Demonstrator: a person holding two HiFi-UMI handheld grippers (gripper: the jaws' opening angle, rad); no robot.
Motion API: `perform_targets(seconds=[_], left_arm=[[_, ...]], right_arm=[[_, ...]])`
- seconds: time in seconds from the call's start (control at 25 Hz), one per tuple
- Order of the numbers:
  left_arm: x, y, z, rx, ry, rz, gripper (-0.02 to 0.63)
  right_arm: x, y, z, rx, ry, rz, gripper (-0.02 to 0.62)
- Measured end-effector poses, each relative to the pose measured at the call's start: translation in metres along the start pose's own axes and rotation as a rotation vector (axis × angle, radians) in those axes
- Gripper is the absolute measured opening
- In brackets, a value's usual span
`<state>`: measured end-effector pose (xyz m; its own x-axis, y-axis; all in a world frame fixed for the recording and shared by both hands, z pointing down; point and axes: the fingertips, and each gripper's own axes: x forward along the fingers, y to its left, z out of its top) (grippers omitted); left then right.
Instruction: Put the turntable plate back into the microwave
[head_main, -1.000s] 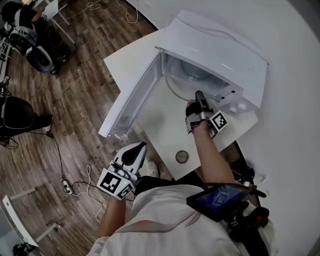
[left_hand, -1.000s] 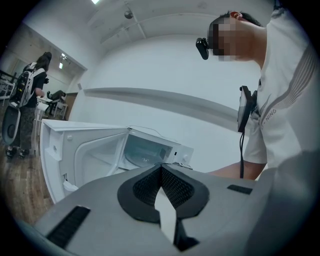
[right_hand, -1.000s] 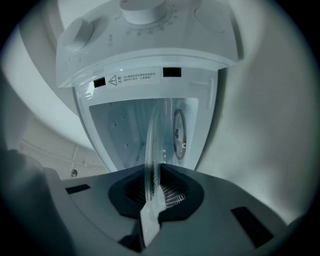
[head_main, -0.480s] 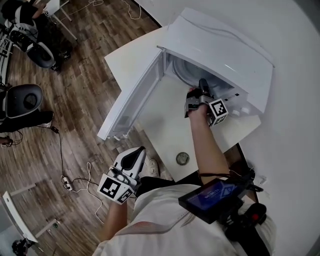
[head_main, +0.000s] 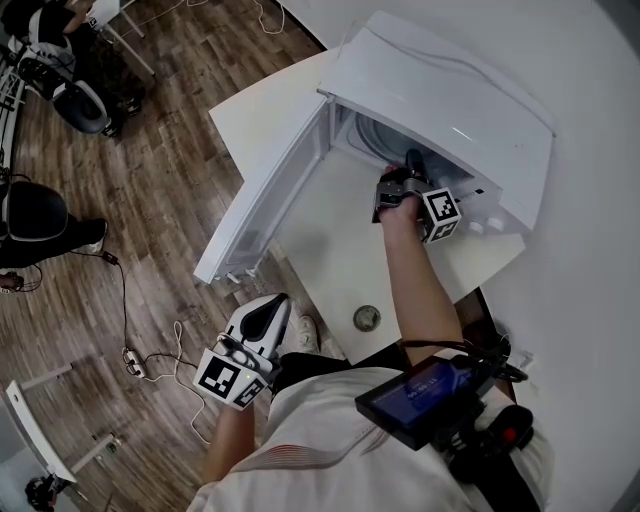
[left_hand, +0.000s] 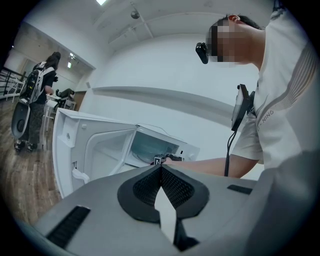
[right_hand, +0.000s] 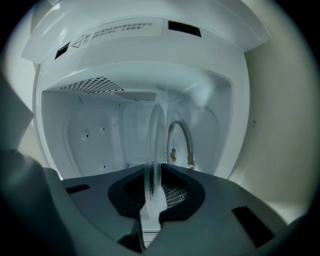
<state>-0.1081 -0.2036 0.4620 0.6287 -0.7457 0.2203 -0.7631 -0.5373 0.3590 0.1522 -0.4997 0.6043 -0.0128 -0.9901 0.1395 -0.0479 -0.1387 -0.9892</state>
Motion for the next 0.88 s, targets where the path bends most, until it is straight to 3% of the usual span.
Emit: perform_targets(seconds=[0.44,0.64,0.88], left_arm=[[0.017,-0.003,0.0,0.002,0.003,-0.032,0.011],[0.015,0.0,0.001,-0.008,0.005,-0.031,0.011],[0.015,0.001,0.001,-0.018,0.003,-0.041,0.012]], right_arm=[[0.013,-0.008,0.001,0.003,-0.023,-0.116,0.04],[0.011,-0.001,-0.008,0.011,0.027,-0.137,0.152],[0.007,-0.002,-0.017,-0.01,0.119,-0.179,0.19]])
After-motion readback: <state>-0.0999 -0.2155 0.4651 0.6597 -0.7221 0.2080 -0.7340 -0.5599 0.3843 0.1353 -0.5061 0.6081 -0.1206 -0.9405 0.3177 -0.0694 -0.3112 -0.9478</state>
